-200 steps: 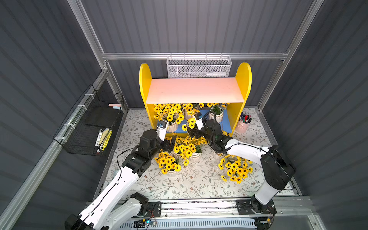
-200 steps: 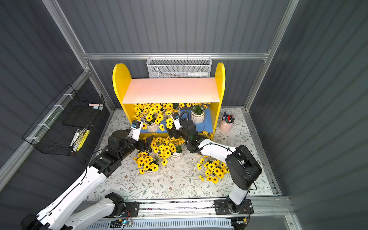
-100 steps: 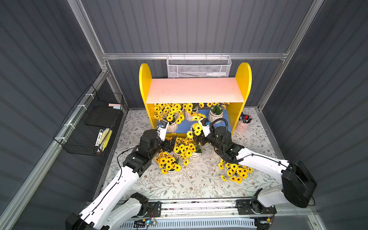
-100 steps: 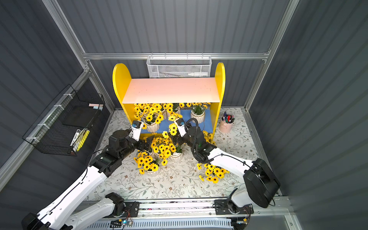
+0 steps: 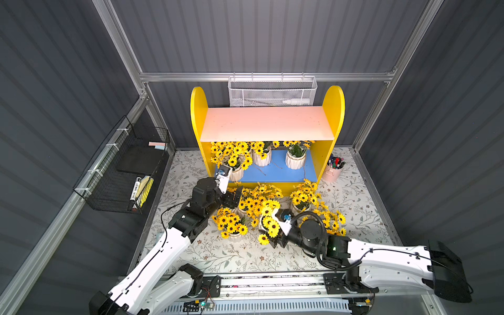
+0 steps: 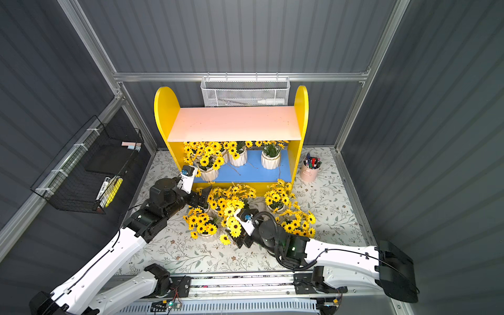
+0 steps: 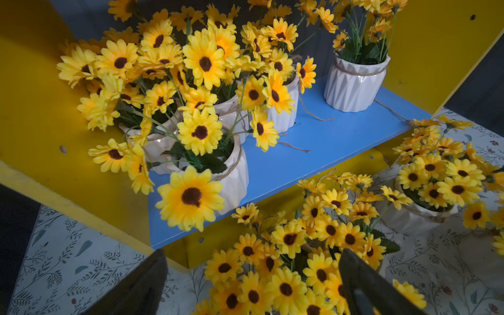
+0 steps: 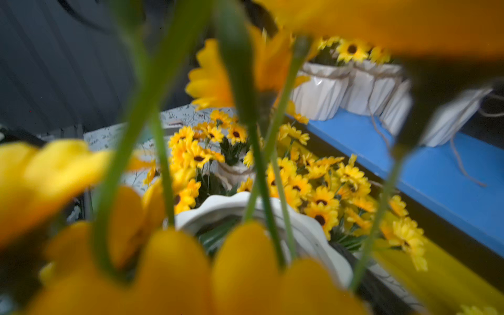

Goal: Take the sunflower pots off the shelves
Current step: Place the sunflower pot at the center of the board.

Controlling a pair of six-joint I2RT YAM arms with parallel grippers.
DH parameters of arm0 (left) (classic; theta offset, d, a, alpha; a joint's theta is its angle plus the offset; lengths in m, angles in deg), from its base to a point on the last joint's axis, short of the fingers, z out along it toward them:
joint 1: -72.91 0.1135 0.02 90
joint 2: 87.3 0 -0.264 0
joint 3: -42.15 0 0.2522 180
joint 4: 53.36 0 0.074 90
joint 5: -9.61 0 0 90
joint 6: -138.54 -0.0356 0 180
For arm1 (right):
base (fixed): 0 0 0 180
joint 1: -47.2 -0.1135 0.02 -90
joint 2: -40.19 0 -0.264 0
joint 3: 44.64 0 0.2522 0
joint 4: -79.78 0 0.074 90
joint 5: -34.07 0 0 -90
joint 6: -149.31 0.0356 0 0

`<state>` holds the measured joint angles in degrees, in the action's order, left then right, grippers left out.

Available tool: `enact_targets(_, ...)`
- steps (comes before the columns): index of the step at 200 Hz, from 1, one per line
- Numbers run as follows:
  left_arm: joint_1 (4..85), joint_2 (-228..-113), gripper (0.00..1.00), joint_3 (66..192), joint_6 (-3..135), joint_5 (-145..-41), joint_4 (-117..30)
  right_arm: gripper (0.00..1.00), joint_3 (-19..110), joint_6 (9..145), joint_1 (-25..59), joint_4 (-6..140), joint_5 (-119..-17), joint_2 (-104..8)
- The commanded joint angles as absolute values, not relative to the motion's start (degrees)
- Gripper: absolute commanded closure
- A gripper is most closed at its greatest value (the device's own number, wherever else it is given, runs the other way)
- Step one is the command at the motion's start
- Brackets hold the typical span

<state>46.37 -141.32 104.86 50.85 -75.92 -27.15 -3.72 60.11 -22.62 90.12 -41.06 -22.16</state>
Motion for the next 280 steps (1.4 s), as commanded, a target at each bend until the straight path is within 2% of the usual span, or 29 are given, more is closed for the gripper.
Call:
enact_targets(1,46.02,-140.57,0.01,103.62,49.44,-75.73,-27.75,0.76,-6.74,62.5,-23.62,104.4,-39.45,-26.88)
enact_targets(31,46.05,-140.06,0.01,103.24,48.69,-74.22,-28.07,0.75,-6.95,63.06,-23.58,114.58,-37.98,-40.01)
enact_targets(65,46.02,-139.78,0.0,103.09,48.51,-73.82,-28.26,0.77,-5.39,60.29,-23.5,129.66,-28.13,-54.04)
enact_targets(121,45.93,-139.27,0.01,102.78,48.09,-73.13,-28.6,0.74,-1.1,57.89,-22.88,147.03,-29.83,-71.98)
enact_targets(145,45.93,-139.34,0.01,102.77,47.96,-73.22,-28.61,0.73,-0.34,58.44,-22.87,147.12,-32.84,-73.28)
enact_targets(155,45.93,-139.43,0.01,102.87,48.01,-73.32,-28.61,0.69,-0.22,59.28,-22.93,146.68,-33.88,-73.24)
enact_targets(159,45.93,-139.42,0.01,102.85,48.01,-73.41,-28.61,0.63,-0.15,59.58,-22.87,146.49,-33.75,-73.2)
enact_targets(177,45.93,-139.46,0.01,102.87,48.01,-73.54,-28.52,0.04,-1.37,61.04,-22.91,146.97,-31.95,-72.22)
enact_targets(179,45.93,-139.45,0.01,102.85,47.95,-73.58,-28.52,0.02,-1.61,61.11,-22.86,146.84,-31.94,-71.98)
enact_targets(218,45.93,-139.73,0.01,103.2,48.01,-74.53,-28.27,0.01,-3.92,64.44,-22.89,131.96,-34.7,-62.55)
enact_targets(257,45.93,-139.58,0.01,103.22,47.95,-74.3,-28.26,0.01,-5.27,65.52,-22.92,124.7,-36.94,-57.92)
enact_targets(280,45.93,-139.69,0.01,103.26,47.95,-74.32,-28.17,0.01,-5.95,68.27,-22.96,113.62,-37.96,-53.35)
